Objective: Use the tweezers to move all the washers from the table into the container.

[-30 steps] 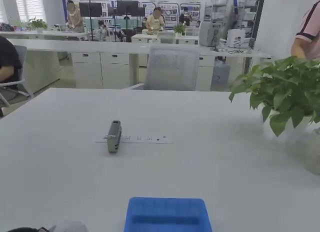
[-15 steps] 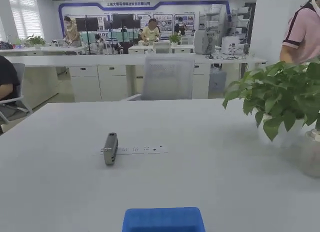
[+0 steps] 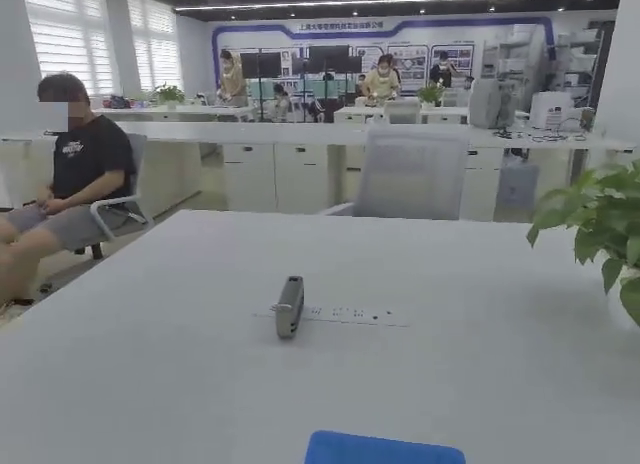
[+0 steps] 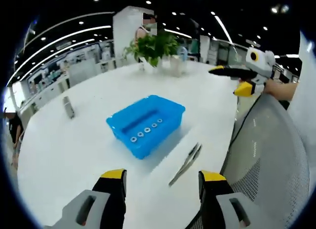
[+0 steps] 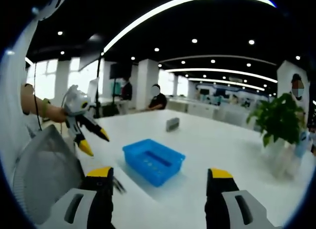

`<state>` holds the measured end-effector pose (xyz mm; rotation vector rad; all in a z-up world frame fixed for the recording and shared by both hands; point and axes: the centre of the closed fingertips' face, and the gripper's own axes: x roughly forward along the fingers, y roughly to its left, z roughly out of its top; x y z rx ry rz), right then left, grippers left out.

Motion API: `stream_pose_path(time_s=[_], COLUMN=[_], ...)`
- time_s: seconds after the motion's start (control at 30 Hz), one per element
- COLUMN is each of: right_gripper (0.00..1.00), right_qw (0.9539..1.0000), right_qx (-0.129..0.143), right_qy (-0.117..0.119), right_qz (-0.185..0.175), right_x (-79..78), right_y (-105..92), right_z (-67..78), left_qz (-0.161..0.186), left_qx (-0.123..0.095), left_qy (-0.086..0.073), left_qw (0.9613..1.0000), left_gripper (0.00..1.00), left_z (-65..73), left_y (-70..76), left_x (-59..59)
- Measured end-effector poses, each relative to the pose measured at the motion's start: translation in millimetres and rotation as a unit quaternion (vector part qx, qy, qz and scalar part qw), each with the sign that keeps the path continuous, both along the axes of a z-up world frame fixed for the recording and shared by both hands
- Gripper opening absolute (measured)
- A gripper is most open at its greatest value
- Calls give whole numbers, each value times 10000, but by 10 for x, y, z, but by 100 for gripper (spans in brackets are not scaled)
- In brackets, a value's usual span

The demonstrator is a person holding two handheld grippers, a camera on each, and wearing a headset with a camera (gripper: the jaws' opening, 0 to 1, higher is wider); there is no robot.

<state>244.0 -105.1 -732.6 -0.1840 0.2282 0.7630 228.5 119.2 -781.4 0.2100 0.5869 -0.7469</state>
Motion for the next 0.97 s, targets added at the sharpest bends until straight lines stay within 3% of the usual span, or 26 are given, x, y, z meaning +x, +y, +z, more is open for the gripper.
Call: stream_pose_path(time_s=[0.07,0.17,0.23,0.33,0.4,0.47,0.5,0.57,0.67,0.8,0.97], right_gripper=[75,76,77,81,84,87,89,95,99,99,99], right_qw=[9999,9992,9984,9982,9981,9976,9973,9960,9951,9948,9952], right_qx=[-18,-142,-201,-102,77,209,250,402,381,396,311], right_qy=[-4,-147,-248,-280,-312,-364,-387,-461,-427,-254,-256], right_qz=[-139,-353,-457,-518,-527,-550,-579,-652,-804,-907,-893], right_x=[24,66,84,95,98,101,108,130,162,181,172], right_y=[-41,-111,-144,-154,-142,-139,-143,-156,-216,-242,-228], right_z=[-1,22,45,79,130,178,195,243,228,179,165], left_qz=[368,906,1301,1703,1999,2170,2198,2255,2275,2302,2227], left_qx=[-258,-621,-865,-1011,-1138,-1341,-1371,-1347,-1261,-1226,-948], left_qy=[-223,-588,-969,-1291,-1439,-1478,-1509,-1539,-1672,-1539,-1627], left_qw=[9987,9922,9830,9716,9625,9555,9540,9525,9510,9530,9565], left_gripper=[68,79,84,93,98,99,99,99,99,99,99], left_z=[122,311,454,527,546,555,556,549,528,464,448], left_y=[68,174,265,368,446,473,480,500,516,524,510], left_x=[-10,-10,12,44,67,80,82,93,92,89,93])
